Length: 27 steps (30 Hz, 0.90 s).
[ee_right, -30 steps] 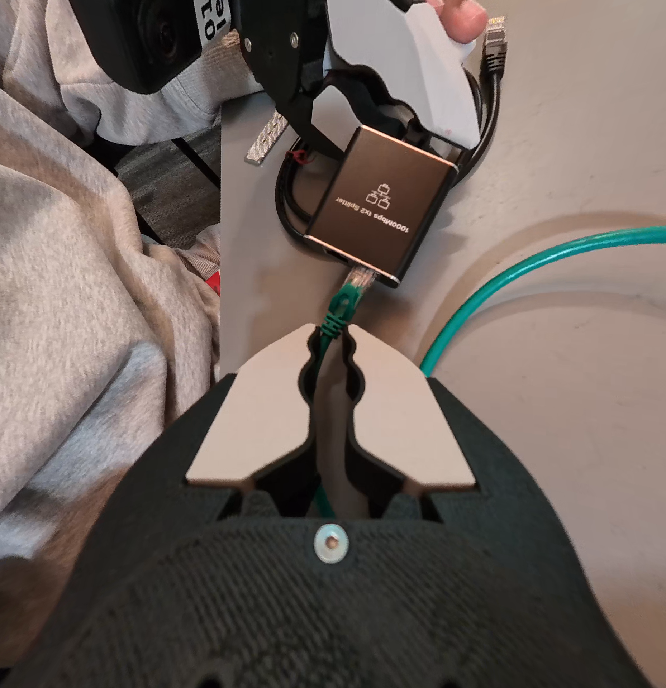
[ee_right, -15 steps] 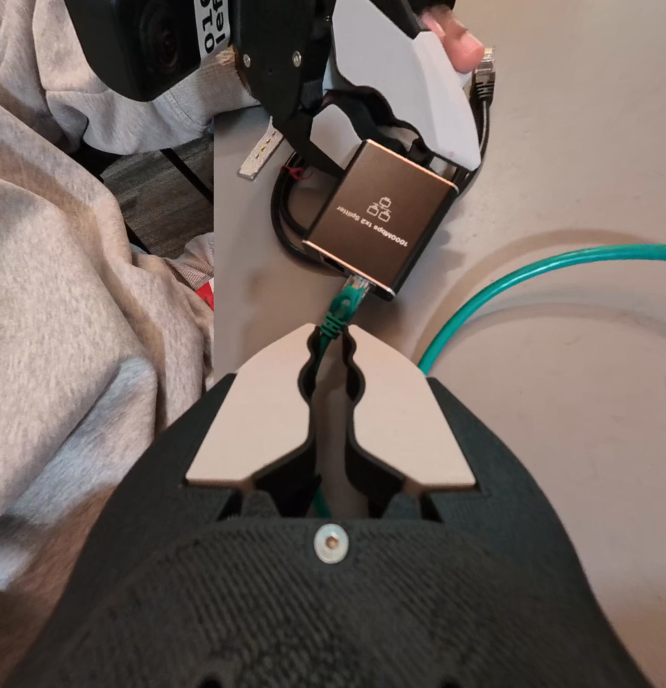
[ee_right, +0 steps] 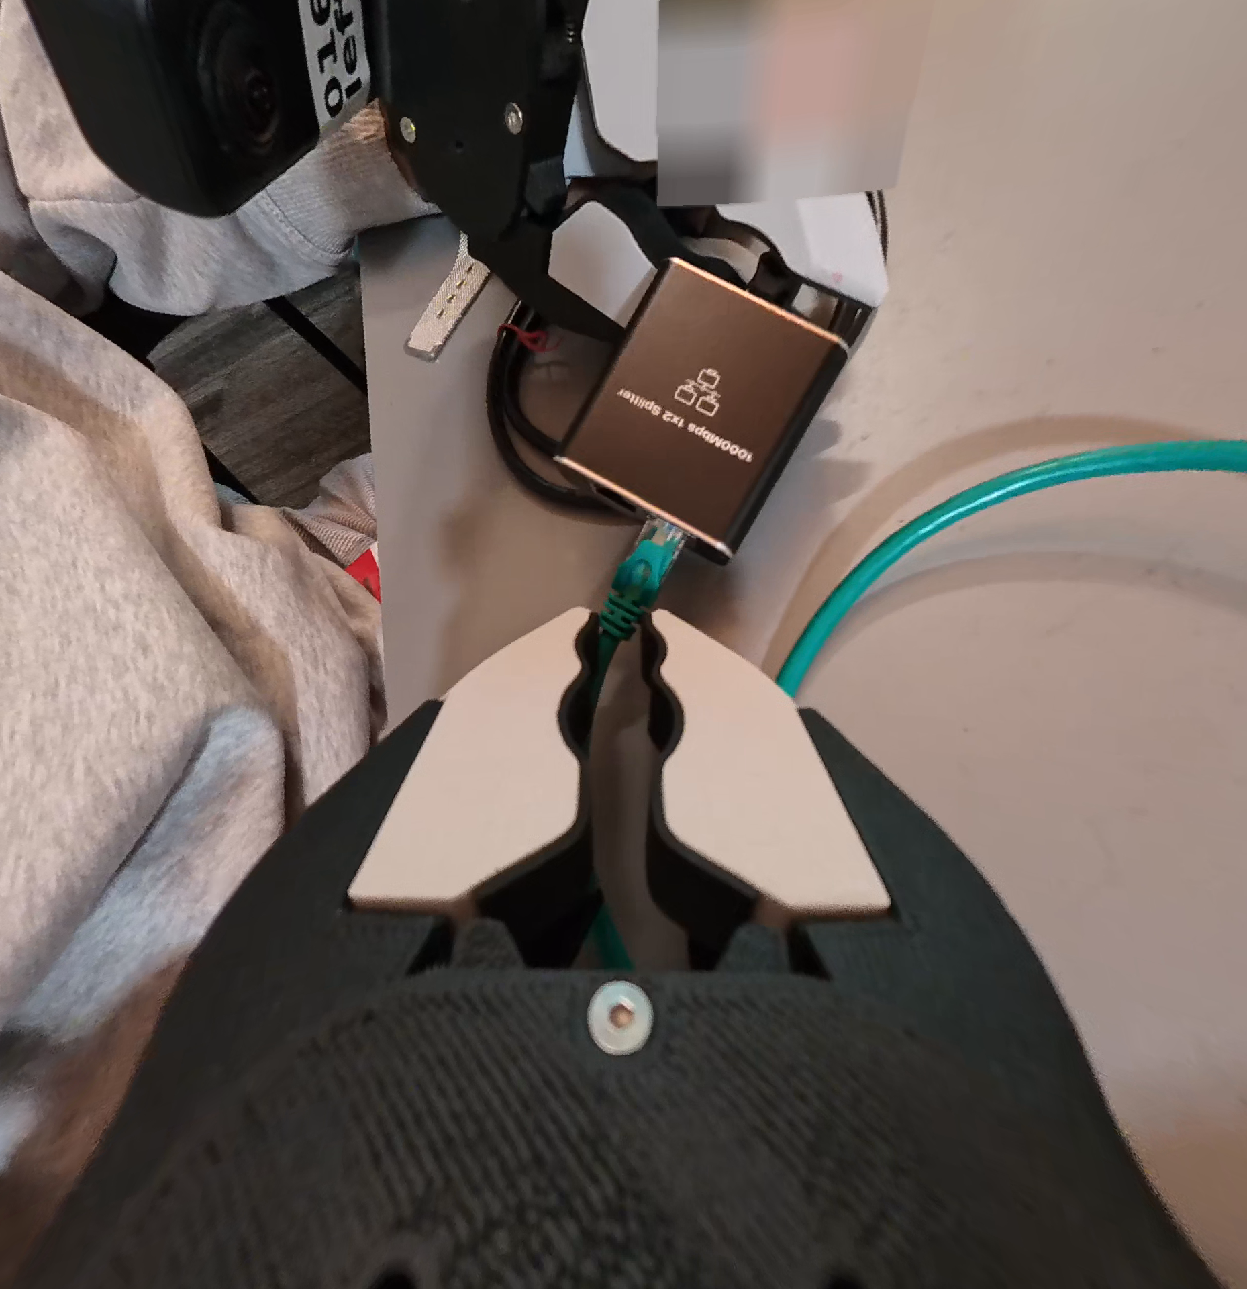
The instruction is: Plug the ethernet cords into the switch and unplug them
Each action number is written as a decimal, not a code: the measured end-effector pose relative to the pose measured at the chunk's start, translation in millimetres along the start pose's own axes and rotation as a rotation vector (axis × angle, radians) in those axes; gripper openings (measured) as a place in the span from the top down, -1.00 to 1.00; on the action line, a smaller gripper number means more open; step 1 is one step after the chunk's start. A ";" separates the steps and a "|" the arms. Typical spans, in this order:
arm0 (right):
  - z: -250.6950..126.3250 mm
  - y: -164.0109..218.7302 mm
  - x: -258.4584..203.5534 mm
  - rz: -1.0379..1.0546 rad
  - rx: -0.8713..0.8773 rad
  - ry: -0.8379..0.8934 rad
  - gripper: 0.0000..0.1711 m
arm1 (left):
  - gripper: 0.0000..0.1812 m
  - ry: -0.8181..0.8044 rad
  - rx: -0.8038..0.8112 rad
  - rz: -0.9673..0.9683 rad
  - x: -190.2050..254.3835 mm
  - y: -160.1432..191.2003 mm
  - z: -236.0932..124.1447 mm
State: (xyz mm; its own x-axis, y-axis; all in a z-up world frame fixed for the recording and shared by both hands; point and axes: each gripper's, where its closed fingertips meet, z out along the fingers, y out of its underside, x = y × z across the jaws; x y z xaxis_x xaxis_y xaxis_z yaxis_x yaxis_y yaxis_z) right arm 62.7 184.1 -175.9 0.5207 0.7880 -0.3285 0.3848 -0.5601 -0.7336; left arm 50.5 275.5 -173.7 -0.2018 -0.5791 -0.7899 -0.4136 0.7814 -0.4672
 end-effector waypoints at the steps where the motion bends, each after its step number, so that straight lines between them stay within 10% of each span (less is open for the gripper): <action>1: 0.9 0.3 -0.1 0.002 -0.005 0.003 0.88 | 0.86 -0.003 -0.003 0.002 0.1 0.0 0.2; 27: 8.5 -0.3 11.0 0.133 0.000 0.116 0.90 | 0.87 -0.028 -0.101 0.062 1.1 4.8 5.4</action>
State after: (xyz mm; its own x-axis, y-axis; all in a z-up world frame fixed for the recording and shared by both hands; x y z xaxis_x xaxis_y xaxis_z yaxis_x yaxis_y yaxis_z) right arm 61.9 195.1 -184.4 0.6511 0.6723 -0.3521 0.3067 -0.6575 -0.6883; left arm 53.1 279.9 -179.0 -0.2051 -0.5227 -0.8275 -0.4885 0.7873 -0.3762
